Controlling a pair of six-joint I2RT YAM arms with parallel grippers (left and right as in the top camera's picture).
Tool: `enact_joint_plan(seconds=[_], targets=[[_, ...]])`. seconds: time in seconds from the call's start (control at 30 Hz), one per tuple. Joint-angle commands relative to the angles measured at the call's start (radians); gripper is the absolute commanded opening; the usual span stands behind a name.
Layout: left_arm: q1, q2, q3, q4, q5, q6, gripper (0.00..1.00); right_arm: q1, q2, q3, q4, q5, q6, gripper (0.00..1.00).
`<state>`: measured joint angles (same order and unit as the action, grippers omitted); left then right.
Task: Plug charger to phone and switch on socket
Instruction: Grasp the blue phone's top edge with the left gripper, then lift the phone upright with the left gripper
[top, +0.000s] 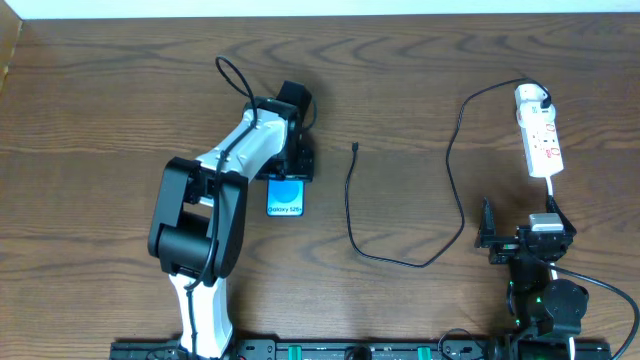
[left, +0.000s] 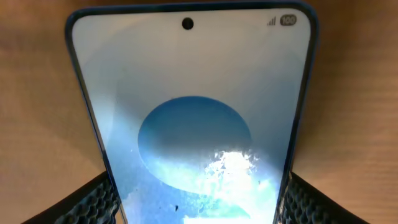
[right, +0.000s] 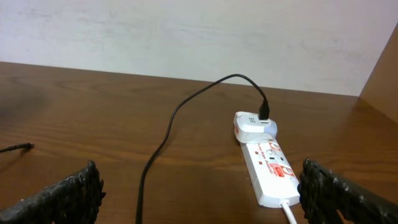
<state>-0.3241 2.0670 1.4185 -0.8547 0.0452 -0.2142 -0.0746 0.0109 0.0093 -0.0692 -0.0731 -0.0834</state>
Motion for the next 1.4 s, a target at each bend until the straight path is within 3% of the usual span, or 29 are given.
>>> enact_joint_plan(seconds=[0.0,0.2,0.43,0.87,1.1,1.37], targets=[[0.005,-0.003,0.025,-0.045,-0.029,-0.013,0.68,-0.004,-0.005,-0.004,-0.002,0.004,0.011,0.99],[0.005,-0.08,0.025,-0.076,-0.021,-0.054,0.68,-0.004,-0.005,-0.004,-0.002,0.004,0.011,0.99],[0.014,-0.162,0.025,-0.079,0.127,-0.054,0.68,-0.004,-0.005,-0.004,-0.002,0.004,0.011,0.99],[0.172,-0.238,0.025,-0.08,0.55,-0.11,0.64,-0.004,-0.005,-0.004,-0.002,0.004,0.011,0.99],[0.223,-0.238,0.025,-0.076,0.727,-0.178,0.64,-0.004,-0.005,-0.004,-0.002,0.004,0.011,0.99],[0.234,-0.238,0.025,0.024,0.928,-0.38,0.64,-0.004,-0.005,-0.004,-0.002,0.004,0.011,0.99]])
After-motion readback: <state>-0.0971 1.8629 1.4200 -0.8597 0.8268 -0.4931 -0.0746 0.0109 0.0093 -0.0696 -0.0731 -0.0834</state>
